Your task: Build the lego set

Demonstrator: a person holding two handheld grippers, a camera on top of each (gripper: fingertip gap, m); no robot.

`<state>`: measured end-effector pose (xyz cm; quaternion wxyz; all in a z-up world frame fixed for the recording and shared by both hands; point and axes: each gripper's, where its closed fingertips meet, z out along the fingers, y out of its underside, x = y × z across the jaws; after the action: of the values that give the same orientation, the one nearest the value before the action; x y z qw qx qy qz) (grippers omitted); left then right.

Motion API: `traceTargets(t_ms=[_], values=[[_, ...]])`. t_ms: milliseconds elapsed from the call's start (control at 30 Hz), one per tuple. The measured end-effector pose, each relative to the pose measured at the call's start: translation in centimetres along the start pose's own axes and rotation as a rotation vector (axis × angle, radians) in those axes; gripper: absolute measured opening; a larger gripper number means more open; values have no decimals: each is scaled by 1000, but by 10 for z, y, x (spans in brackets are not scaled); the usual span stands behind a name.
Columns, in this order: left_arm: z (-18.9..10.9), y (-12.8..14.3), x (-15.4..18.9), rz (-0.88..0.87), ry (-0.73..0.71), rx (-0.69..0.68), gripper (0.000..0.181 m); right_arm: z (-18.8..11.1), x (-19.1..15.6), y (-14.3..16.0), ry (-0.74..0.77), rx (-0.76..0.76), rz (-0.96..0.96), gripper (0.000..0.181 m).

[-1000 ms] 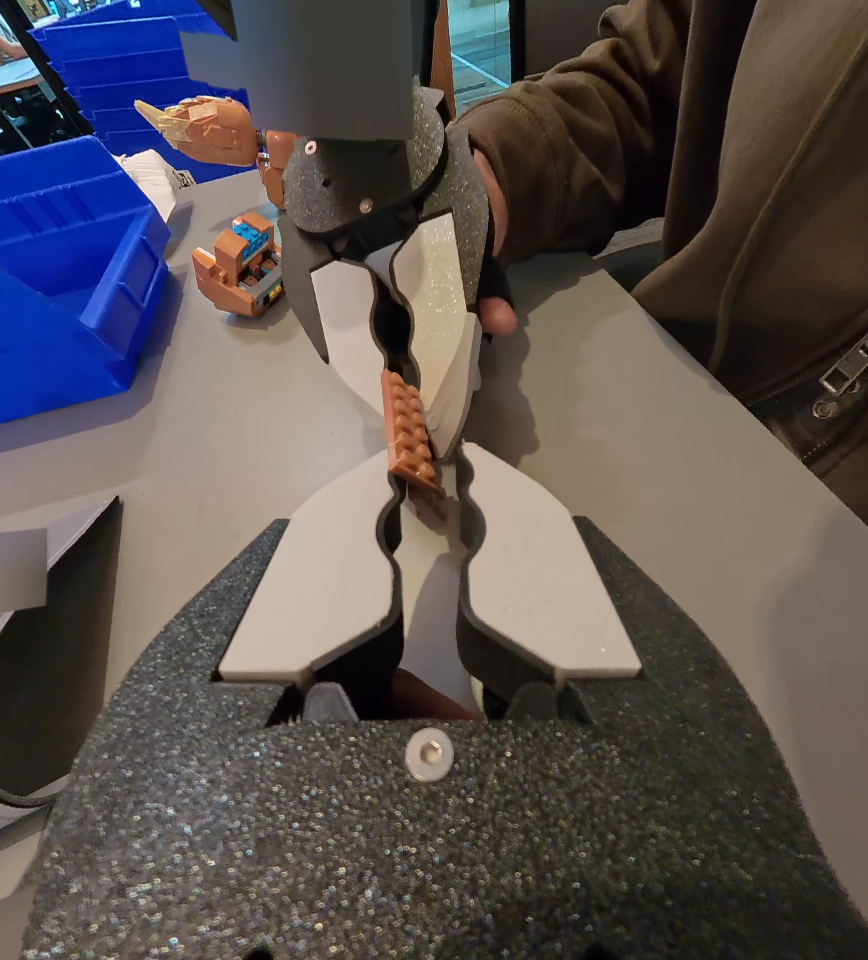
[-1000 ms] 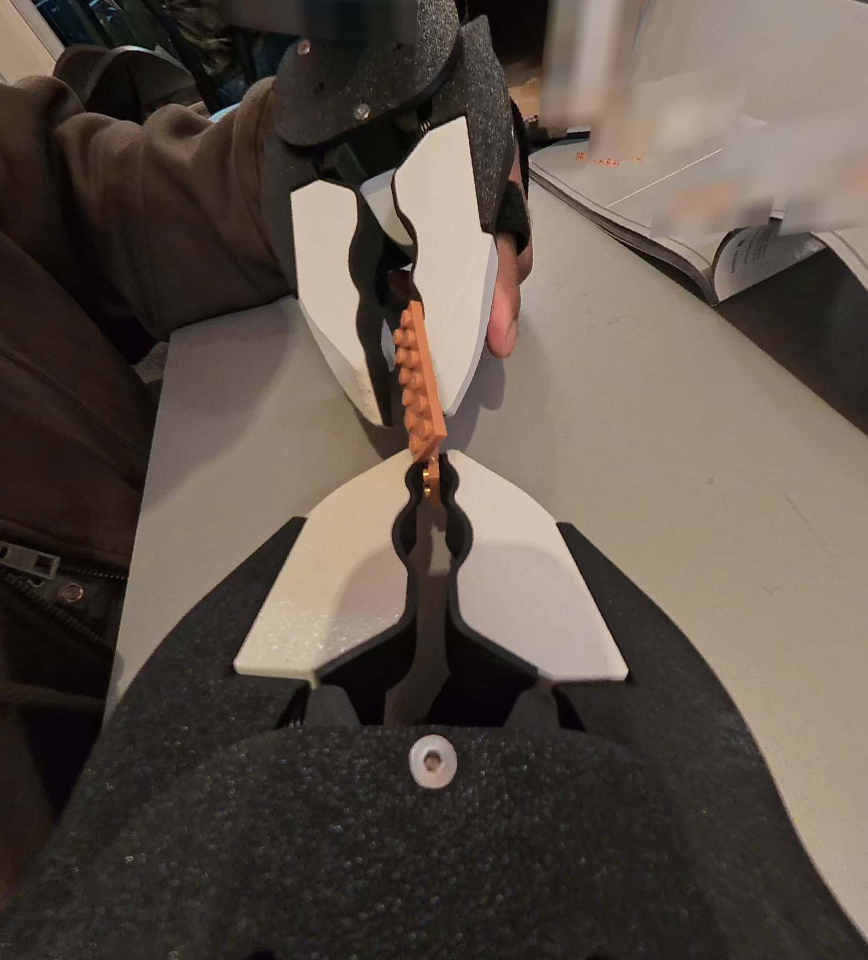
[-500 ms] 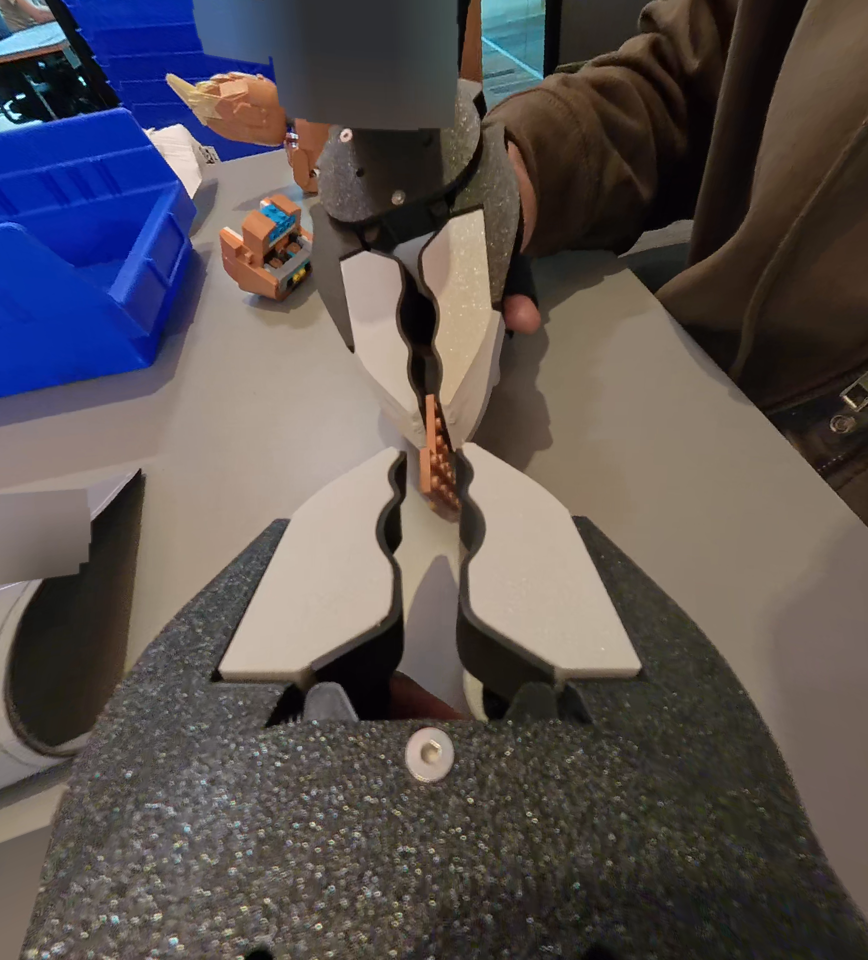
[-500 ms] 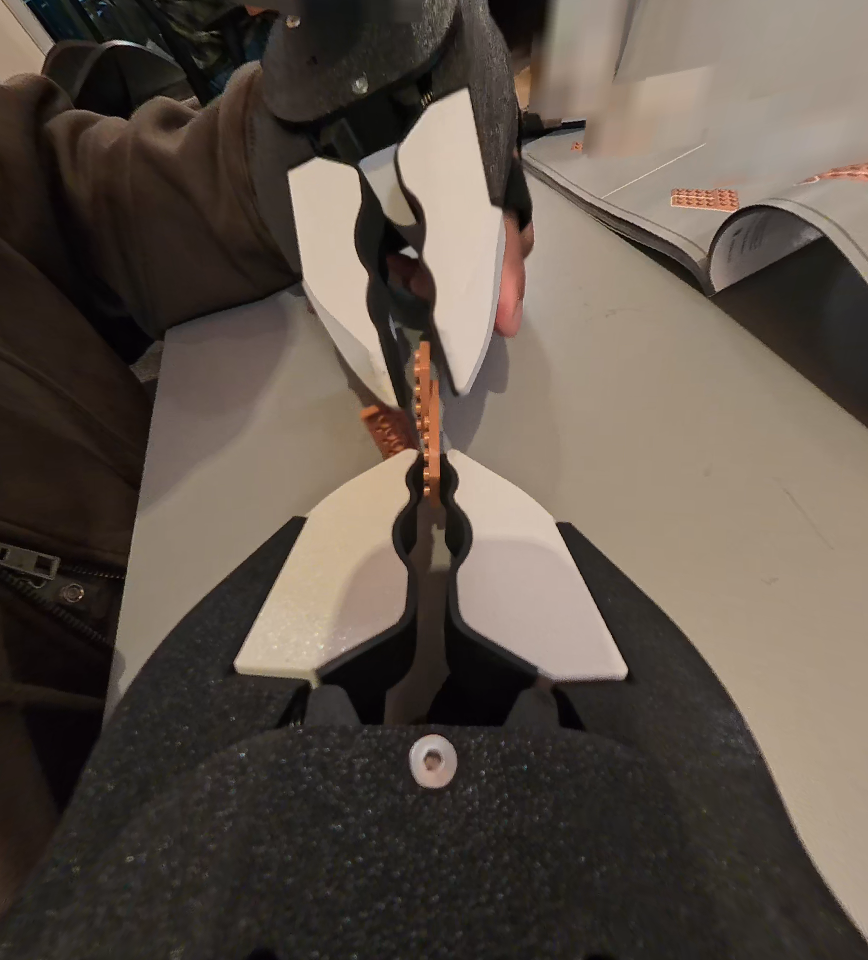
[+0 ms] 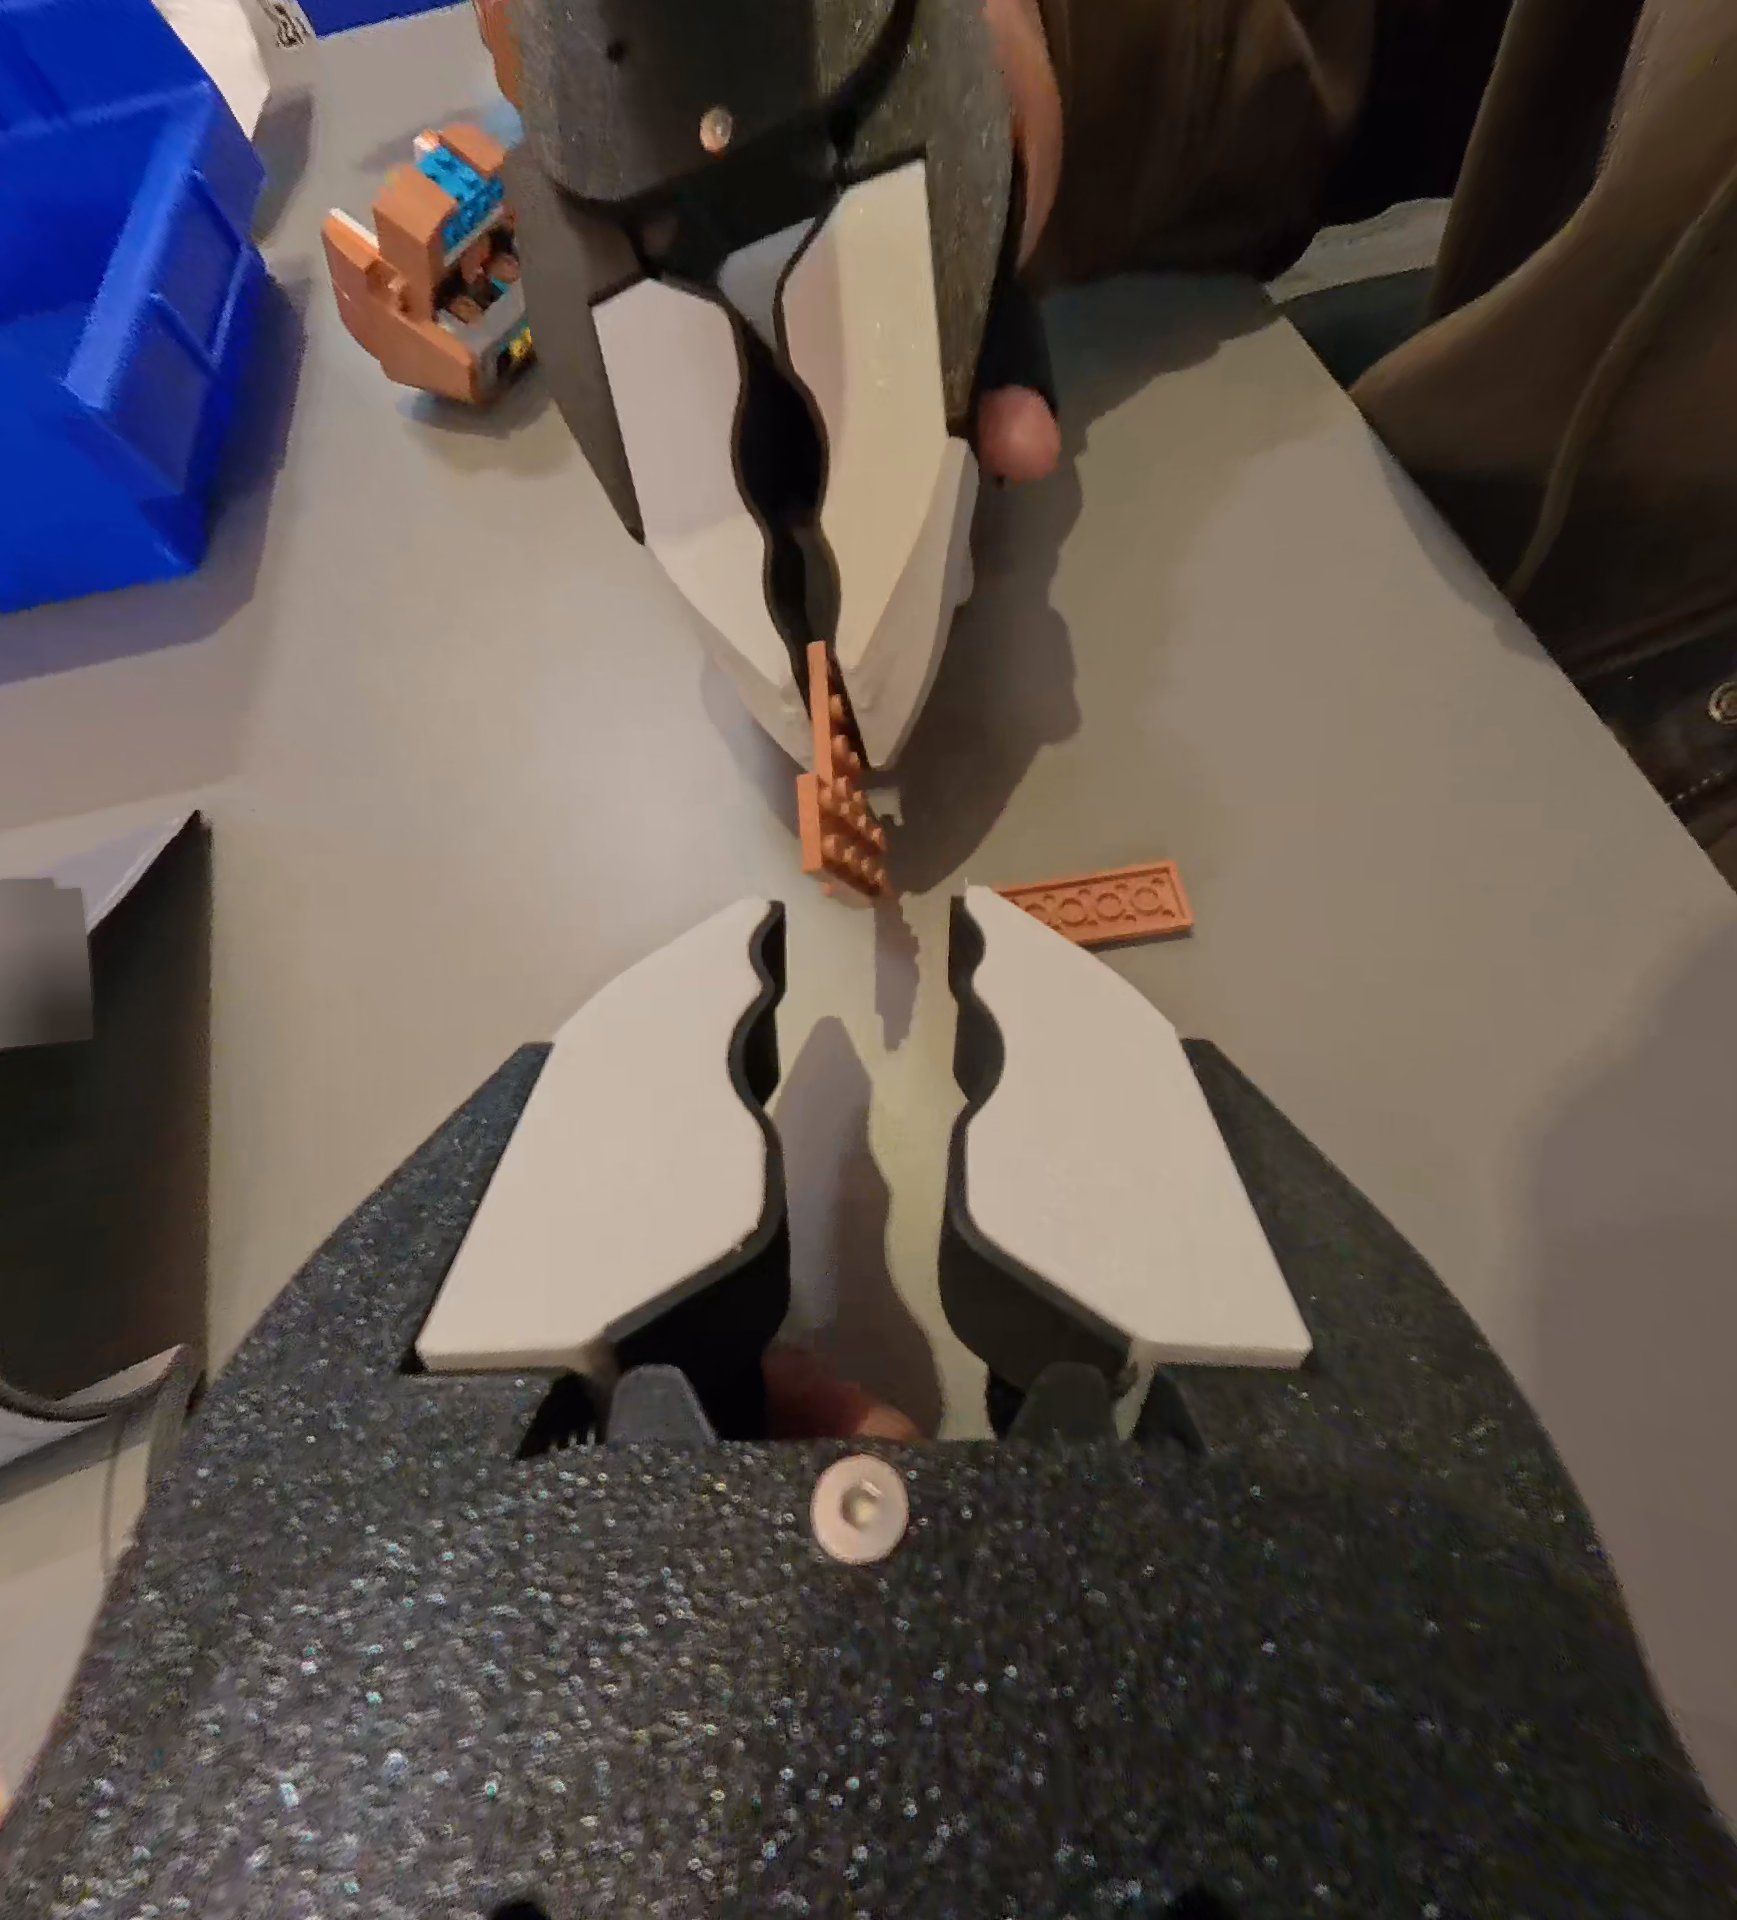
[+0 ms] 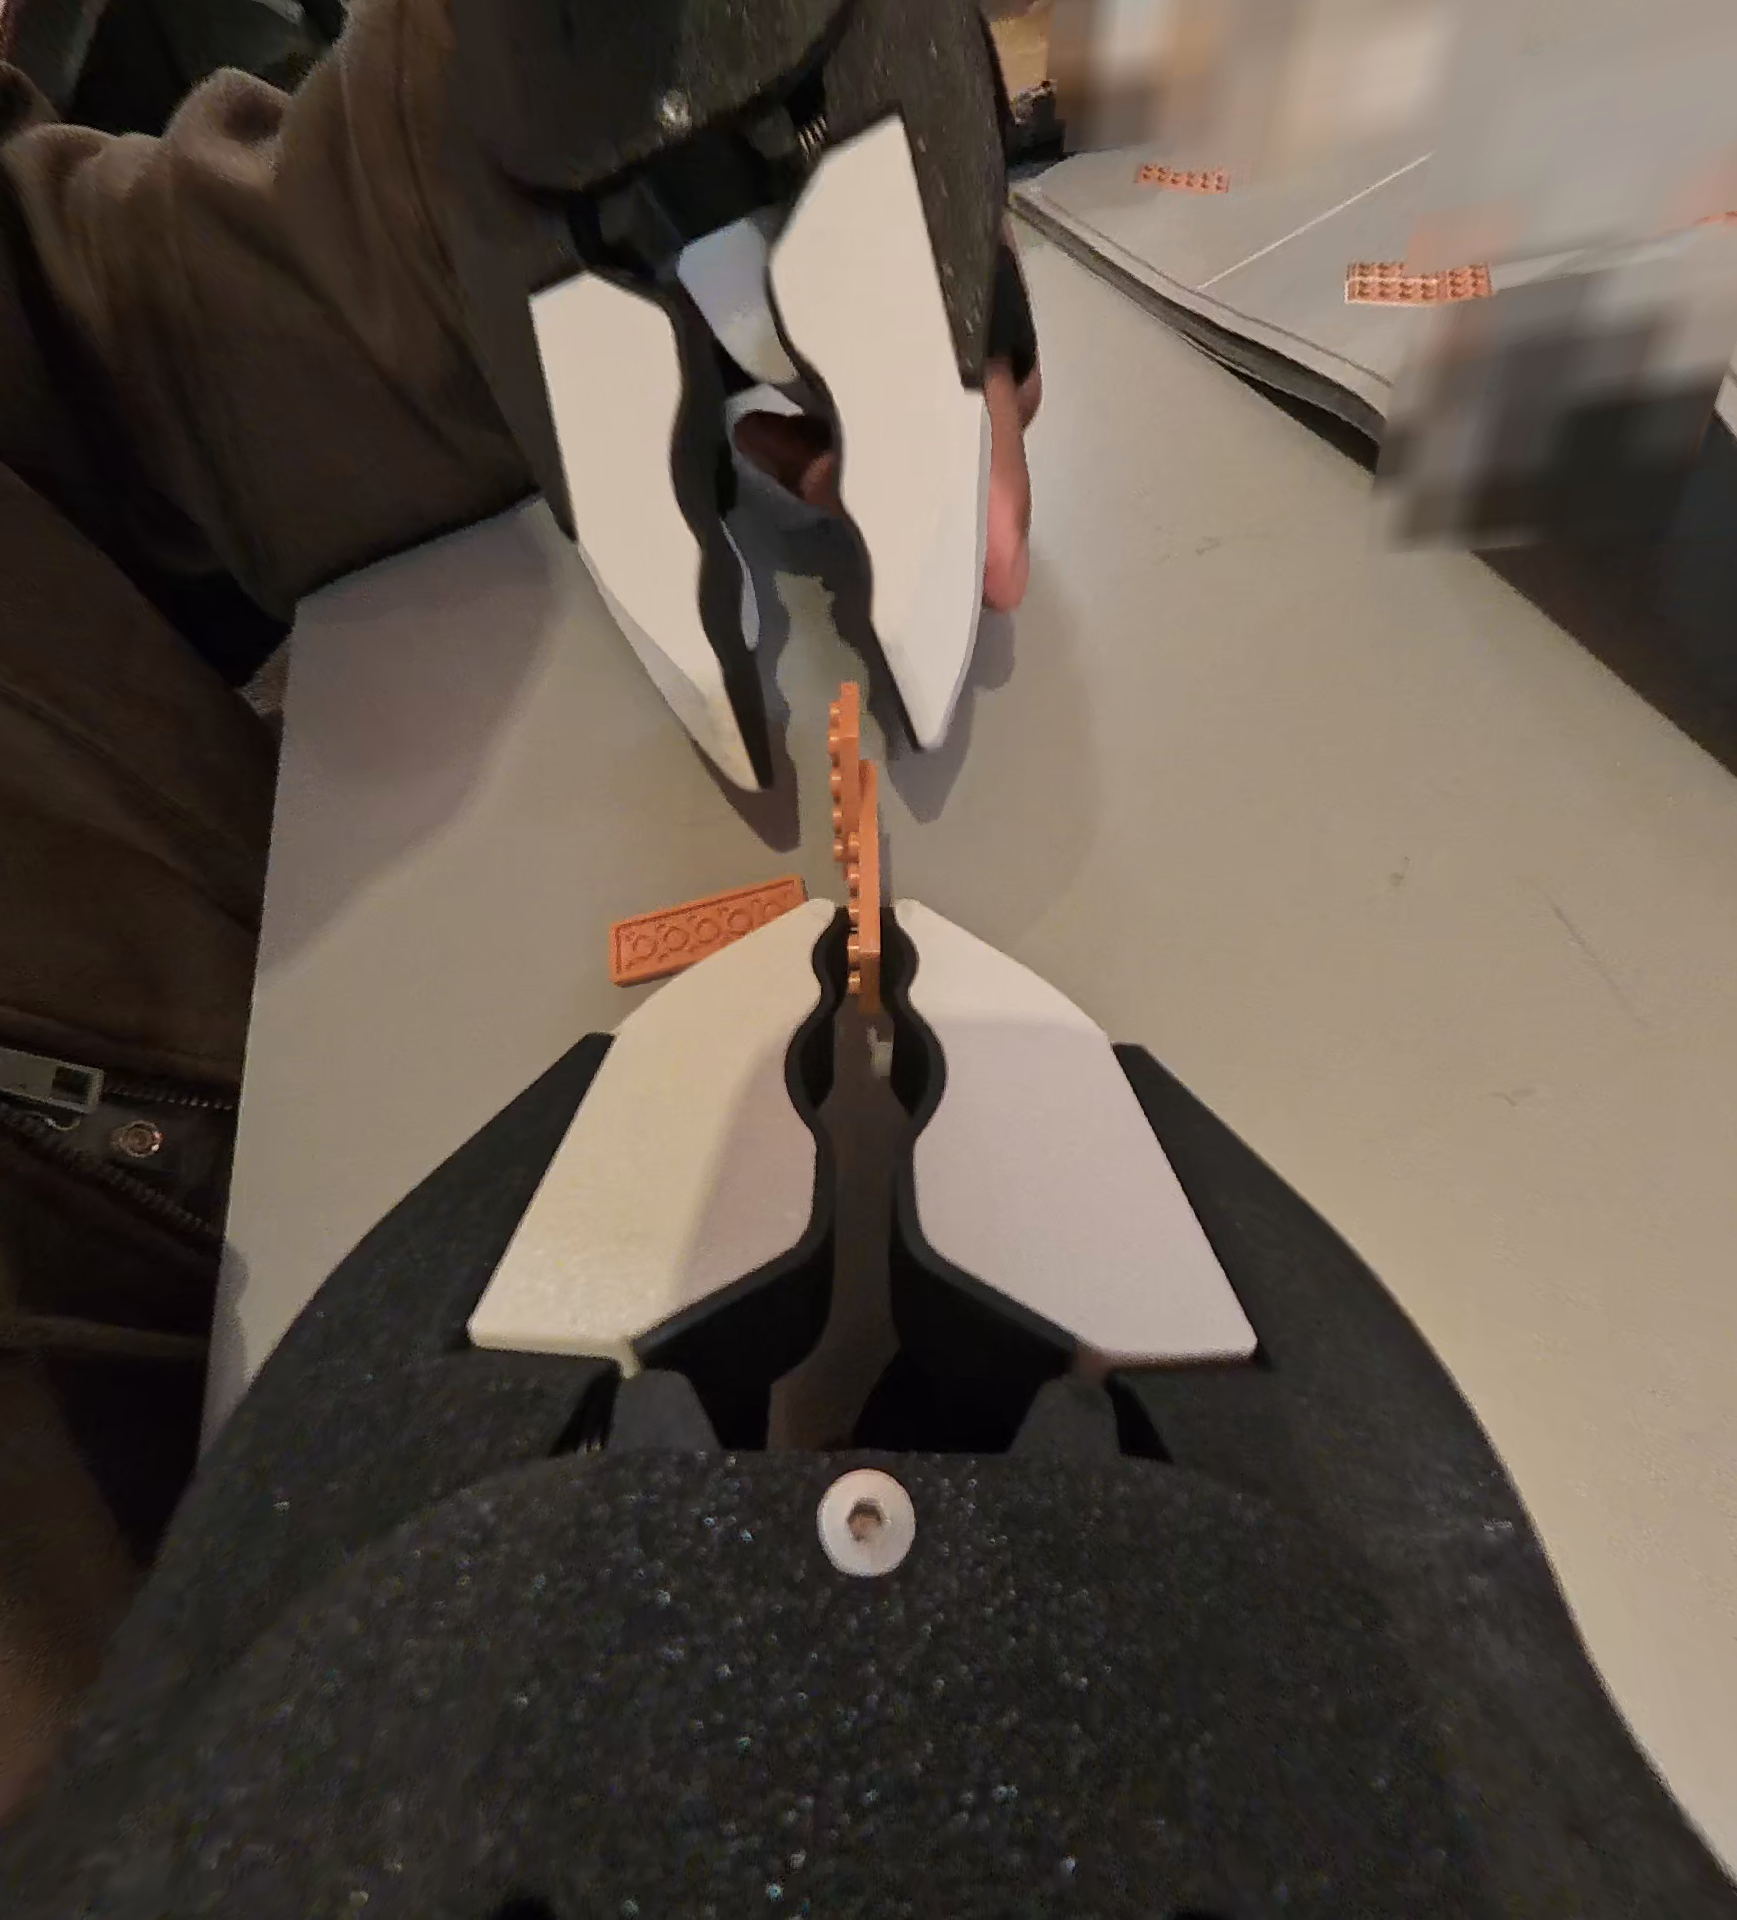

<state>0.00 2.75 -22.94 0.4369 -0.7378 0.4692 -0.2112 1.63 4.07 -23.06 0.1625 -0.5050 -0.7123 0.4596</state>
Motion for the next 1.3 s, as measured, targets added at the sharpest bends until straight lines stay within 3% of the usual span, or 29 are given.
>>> traceTargets(t_ms=[167, 300, 633, 933, 1100, 1200, 1300], values=[[4, 0, -6, -54, -15, 21, 30, -6, 0, -17, 0, 117, -26, 5], [-3, -18, -12, -101, -26, 155, 26, -10, -4, -30, -13, 201, -34, 5], [-9, -42, -8, -35, -28, 310, 12, -9, -8, -43, 20, 258, -96, 5], [-17, -61, -7, -40, -28, 454, 12, -22, -16, -60, 59, 375, -225, 5], [-17, -64, -5, 20, -55, 455, 9, -26, -17, -62, 116, 380, -337, 5], [-18, -65, -8, 82, -114, 439, 9, -26, -13, -60, 140, 348, -302, 8], [-27, -68, -14, 106, -167, 446, 9, -26, -7, -48, 162, 271, -197, 29]])
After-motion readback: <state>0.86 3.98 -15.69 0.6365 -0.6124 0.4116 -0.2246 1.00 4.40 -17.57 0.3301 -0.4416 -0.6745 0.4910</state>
